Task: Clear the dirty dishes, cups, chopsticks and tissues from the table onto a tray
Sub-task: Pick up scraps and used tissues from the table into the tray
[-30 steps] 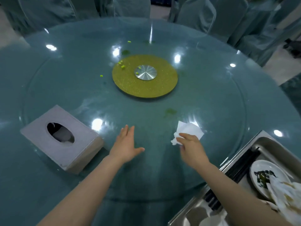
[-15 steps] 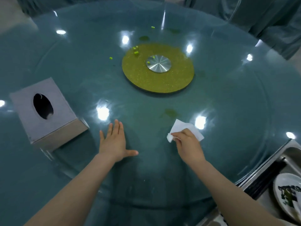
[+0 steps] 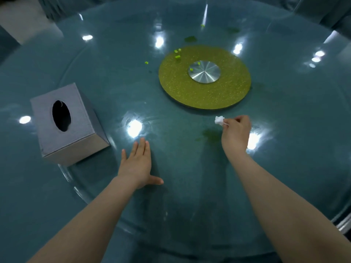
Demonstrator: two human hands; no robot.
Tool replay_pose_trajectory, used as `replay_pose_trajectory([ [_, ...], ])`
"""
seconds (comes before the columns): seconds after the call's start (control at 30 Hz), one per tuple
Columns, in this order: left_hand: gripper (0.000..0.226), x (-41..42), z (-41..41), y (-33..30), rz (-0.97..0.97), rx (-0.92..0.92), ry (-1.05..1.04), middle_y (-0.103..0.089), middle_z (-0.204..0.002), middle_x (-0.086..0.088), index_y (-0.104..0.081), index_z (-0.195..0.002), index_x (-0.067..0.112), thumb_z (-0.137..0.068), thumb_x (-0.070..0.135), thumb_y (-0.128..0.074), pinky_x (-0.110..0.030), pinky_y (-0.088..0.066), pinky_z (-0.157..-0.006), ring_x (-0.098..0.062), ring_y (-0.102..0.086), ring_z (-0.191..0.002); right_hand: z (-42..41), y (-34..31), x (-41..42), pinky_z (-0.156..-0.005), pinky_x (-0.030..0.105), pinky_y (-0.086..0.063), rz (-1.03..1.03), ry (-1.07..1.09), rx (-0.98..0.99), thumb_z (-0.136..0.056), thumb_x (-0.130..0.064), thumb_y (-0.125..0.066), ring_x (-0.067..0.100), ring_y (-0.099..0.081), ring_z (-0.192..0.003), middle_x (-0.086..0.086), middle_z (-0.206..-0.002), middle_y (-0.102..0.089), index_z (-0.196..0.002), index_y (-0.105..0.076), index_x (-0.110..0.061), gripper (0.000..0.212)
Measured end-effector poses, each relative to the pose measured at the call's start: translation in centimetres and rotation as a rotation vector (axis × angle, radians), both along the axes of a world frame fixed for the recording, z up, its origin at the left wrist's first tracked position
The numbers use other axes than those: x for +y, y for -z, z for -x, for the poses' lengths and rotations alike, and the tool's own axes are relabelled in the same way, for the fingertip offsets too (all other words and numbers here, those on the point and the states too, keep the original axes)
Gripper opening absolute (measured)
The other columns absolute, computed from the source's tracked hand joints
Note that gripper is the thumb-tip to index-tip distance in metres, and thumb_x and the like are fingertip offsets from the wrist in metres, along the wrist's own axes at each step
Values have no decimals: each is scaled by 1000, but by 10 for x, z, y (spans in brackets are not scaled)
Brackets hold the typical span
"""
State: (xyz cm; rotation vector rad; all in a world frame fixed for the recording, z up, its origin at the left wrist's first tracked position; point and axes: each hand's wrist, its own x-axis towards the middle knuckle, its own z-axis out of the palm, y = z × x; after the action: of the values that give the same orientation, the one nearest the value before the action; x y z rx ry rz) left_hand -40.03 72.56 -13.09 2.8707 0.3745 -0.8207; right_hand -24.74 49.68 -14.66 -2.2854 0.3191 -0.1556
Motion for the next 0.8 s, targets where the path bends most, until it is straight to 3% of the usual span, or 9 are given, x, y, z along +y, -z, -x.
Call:
replay_pose_trajectory([
  [0.1, 135, 3, -2, 0, -8, 13, 9, 28, -155, -7, 21, -146, 8, -65, 65, -71, -51, 4, -115, -24, 18, -144, 2, 8, 7, -73, 26, -34, 36, -78, 7, -93, -8, -47, 21, -45, -90, -4, -95, -40, -107, -62, -6, 21],
  [0.2, 136, 6, -4, 0, -13, 18, 16, 28, -155, -8, 21, -146, 7, -65, 64, -72, -51, 3, -116, -25, 18, -145, 11, 10, 15, -58, 23, -29, 135, -137, 34, -94, -17, -44, 11, -40, -71, -10, -87, -41, -110, -59, -5, 24],
  [0.27, 136, 7, -4, -1, -14, 18, 19, 28, -155, -8, 20, -146, 7, -64, 64, -72, -51, 2, -116, -25, 17, -145, 31, 11, 35, -63, 27, -34, 188, -268, 19, -91, -9, -46, 16, -44, -76, -5, -91, -44, -110, -60, -5, 24],
  [0.37, 136, 7, -4, -1, -20, 17, 21, 27, -155, -9, 19, -147, 6, -64, 65, -72, -52, 1, -116, -26, 16, -145, 66, 16, 65, -79, 29, -37, 255, -477, -44, -82, 6, -45, 28, -43, -96, 10, -110, -49, -125, -58, -6, 47],
  [0.47, 135, 6, -4, -2, -32, 19, 33, 27, -155, -9, 19, -146, 6, -65, 65, -71, -52, 1, -116, -27, 15, -145, 71, 19, 64, -79, 33, -43, 322, -516, -62, -77, 12, -44, 29, -40, -95, 11, -113, -49, -132, -54, -7, 59],
  [0.63, 136, 7, -4, 0, -16, 7, 24, 27, -155, -8, 19, -147, 7, -64, 65, -71, -51, 0, -116, -25, 15, -145, 88, 15, 52, -68, 28, -36, 330, -663, -108, -77, 16, -50, 32, -48, -86, 12, -96, -55, -109, -71, -9, 46],
  [0.8, 136, 8, -3, 1, -8, -13, 24, 27, -155, -6, 19, -147, 8, -63, 66, -71, -51, -1, -117, -24, 15, -145, 104, 7, 22, -67, 39, -54, 274, -896, -166, -72, 17, -64, 36, -60, -78, 14, -88, -63, -99, -74, -6, 36],
])
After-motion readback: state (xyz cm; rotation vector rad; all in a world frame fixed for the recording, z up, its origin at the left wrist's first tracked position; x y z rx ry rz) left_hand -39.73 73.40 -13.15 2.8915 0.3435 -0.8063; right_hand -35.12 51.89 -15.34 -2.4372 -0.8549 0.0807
